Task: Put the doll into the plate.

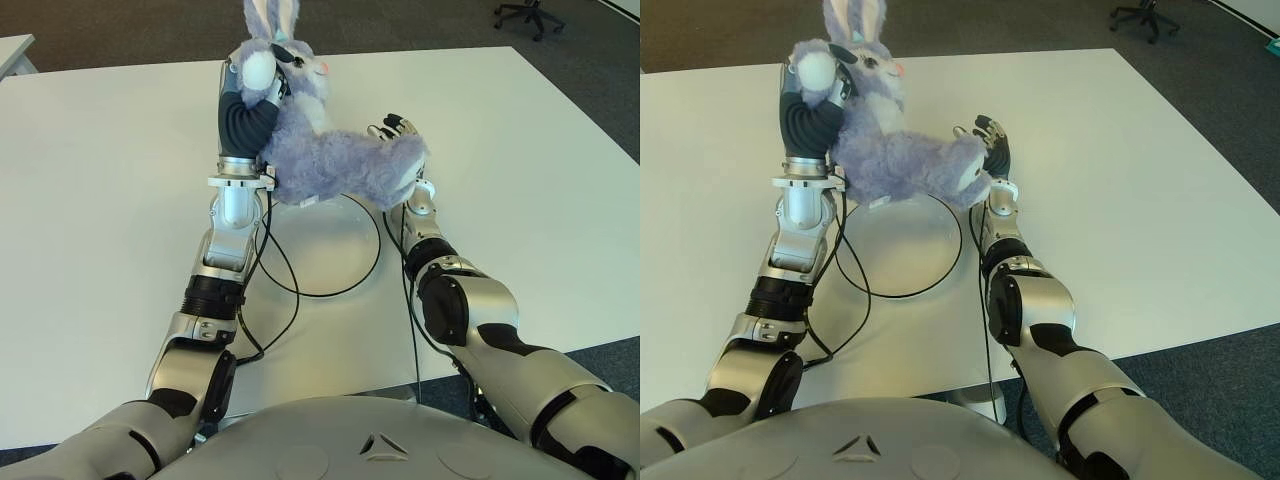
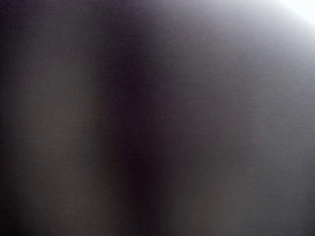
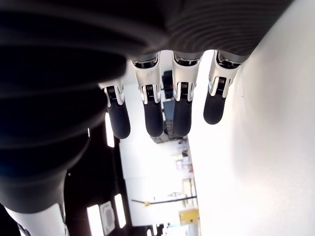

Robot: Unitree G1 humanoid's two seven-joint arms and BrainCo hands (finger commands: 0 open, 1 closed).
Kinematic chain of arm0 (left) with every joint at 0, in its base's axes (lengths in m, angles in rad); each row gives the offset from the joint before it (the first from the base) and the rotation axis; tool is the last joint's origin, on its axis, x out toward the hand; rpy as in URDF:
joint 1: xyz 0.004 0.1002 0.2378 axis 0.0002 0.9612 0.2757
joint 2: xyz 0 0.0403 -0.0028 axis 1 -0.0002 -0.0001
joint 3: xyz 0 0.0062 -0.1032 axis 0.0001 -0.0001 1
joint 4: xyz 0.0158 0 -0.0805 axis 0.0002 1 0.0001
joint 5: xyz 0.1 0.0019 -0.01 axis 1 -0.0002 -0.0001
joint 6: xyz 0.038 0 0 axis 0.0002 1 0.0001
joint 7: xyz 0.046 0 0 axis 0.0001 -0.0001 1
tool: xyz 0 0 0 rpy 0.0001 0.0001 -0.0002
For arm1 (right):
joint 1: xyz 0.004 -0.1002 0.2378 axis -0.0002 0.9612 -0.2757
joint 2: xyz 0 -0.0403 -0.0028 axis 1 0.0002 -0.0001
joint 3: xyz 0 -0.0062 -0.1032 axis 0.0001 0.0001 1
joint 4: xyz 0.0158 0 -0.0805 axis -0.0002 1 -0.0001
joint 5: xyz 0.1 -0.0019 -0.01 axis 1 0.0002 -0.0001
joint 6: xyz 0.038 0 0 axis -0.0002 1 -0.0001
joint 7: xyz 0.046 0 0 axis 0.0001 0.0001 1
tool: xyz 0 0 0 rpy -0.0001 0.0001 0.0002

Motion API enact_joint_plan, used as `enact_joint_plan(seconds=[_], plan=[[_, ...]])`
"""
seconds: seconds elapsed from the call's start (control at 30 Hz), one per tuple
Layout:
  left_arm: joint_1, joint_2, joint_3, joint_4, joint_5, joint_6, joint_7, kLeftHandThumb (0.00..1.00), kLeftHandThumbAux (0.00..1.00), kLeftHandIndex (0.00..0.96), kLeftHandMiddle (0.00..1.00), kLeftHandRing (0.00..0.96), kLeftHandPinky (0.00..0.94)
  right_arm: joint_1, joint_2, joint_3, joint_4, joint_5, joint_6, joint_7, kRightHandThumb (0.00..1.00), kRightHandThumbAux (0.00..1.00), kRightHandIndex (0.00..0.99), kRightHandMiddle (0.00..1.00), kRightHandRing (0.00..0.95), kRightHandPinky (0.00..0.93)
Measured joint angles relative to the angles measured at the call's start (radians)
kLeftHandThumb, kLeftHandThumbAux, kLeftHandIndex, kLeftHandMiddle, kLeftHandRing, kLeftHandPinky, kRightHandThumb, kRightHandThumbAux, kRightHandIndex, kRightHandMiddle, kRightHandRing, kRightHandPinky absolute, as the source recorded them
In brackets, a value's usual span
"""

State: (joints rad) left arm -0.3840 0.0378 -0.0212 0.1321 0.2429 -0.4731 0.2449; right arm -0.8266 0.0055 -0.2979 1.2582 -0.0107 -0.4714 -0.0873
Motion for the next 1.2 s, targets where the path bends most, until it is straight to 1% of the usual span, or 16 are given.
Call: enact_joint_plan(seconds=[0.23, 0.47, 0.67, 0.83, 1.2], plan=[[0.022, -0.007, -0.002, -0.010, -0.047, 0.000, -0.038, 0.739, 0.697, 0.443, 0.841, 0.846, 0.854, 0.000, -0.001, 0.000, 0.000, 0.000, 0.000, -0.001, 0.078, 0.733, 0.190, 0.193, 0.169, 0.153], [0.034, -0.014, -0.003, -0.010, -0.076, -0.019, -0.063, 0.744, 0.696, 0.443, 0.845, 0.851, 0.853, 0.001, -0.001, 0.000, 0.000, 0.000, 0.000, -0.003, 0.073, 0.734, 0.198, 0.194, 0.170, 0.153], [0.052, -0.019, -0.004, -0.009, -0.073, -0.052, -0.064, 0.743, 0.697, 0.443, 0.846, 0.849, 0.857, 0.000, 0.000, 0.000, 0.000, 0.000, 0.000, -0.003, 0.072, 0.733, 0.198, 0.196, 0.168, 0.153], [0.055, -0.020, -0.004, -0.007, -0.065, -0.065, -0.064, 0.743, 0.697, 0.443, 0.850, 0.851, 0.861, 0.001, -0.001, -0.002, 0.000, 0.002, 0.000, -0.002, 0.081, 0.739, 0.201, 0.198, 0.169, 0.155], [0.060, -0.024, -0.007, -0.003, -0.024, -0.089, -0.062, 0.738, 0.697, 0.443, 0.857, 0.863, 0.858, 0.001, -0.001, -0.005, 0.000, 0.005, 0.000, 0.000, 0.071, 0.756, 0.162, 0.189, 0.165, 0.150]])
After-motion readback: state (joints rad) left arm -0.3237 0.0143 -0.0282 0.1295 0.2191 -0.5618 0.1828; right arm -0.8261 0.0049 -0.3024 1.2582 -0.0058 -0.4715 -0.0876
